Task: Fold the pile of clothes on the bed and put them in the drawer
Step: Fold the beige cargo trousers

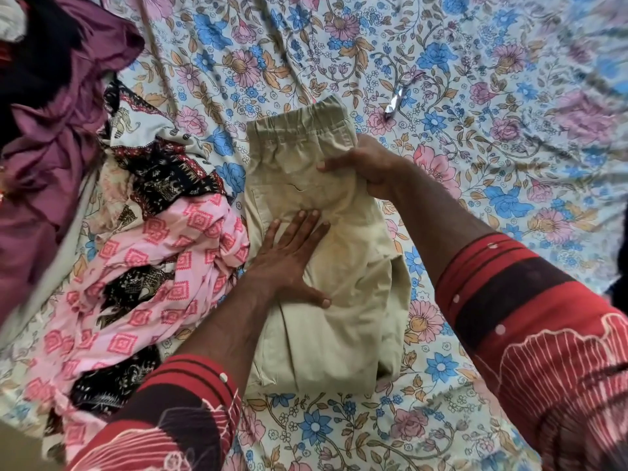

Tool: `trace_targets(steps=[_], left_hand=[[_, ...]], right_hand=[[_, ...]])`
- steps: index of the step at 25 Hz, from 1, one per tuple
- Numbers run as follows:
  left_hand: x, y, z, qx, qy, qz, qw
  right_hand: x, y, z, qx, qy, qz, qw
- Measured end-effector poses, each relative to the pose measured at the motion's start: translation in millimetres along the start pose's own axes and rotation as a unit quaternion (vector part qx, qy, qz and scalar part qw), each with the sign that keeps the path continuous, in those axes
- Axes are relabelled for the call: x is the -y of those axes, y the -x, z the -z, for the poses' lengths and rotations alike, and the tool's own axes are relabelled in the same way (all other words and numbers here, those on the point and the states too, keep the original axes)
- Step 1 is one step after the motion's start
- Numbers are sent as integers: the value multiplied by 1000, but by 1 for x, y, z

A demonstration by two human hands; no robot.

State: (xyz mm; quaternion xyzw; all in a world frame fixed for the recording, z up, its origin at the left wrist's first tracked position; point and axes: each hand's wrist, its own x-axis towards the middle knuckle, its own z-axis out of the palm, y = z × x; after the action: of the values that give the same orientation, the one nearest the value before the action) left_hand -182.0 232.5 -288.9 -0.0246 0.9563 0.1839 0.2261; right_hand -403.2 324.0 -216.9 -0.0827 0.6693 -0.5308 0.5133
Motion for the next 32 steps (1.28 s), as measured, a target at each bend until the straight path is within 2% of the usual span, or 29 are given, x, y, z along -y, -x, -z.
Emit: trace_targets(steps=[2,5,7,9,10,11,12,14,15,16,19,22,24,27,28,29,30,31,32], left_hand=[[-4,4,0,-4,-21,10,1000],[-13,24,2,-53,-8,22,998],[-22,57,-3,-89,53,46,994],[-20,99,-17,-102,210,90,968],[-16,120,-26,-121,288,111,944],[-11,139,-34,-152,320,135,925],[-4,152,-42,-175,282,153,931],[10,166,-54,-213,178,131,952],[14,169,-54,-225,166,124,952],[13,171,-54,-241,168,130,947],[-8,168,-33,-299,264,176,900],[-46,155,-1,-283,361,195,867],[-57,156,2,-238,347,182,889],[-43,168,-17,-127,219,164,953],[-38,171,-20,-120,180,168,962],[-36,170,-19,-154,151,165,962],[-37,165,-17,-209,124,152,958],[-43,157,-11,-254,95,130,954],[-50,148,-6,-265,71,101,956]], right_hand=[[-2,25,-4,14,33,50,998],[-13,80,-12,5,157,158,975],[-31,118,-25,0,182,219,959],[-62,147,-38,-13,242,291,925],[-81,158,-42,-7,296,328,897],[-103,166,-44,13,373,353,858],[-123,171,-43,51,474,354,805],[-158,174,-36,142,651,298,684],[-168,172,-33,168,683,275,655],[-173,169,-31,175,690,269,649],[-176,171,-35,158,676,290,659],[-170,179,-36,156,656,295,677],[-165,186,-32,141,639,291,698],[-162,198,-21,142,645,257,706],[-159,203,-21,151,629,233,726],[-155,206,-25,137,590,218,765],[-147,204,-32,90,541,218,807],[-140,199,-44,20,505,228,832],[-134,193,-59,-54,499,234,833]])
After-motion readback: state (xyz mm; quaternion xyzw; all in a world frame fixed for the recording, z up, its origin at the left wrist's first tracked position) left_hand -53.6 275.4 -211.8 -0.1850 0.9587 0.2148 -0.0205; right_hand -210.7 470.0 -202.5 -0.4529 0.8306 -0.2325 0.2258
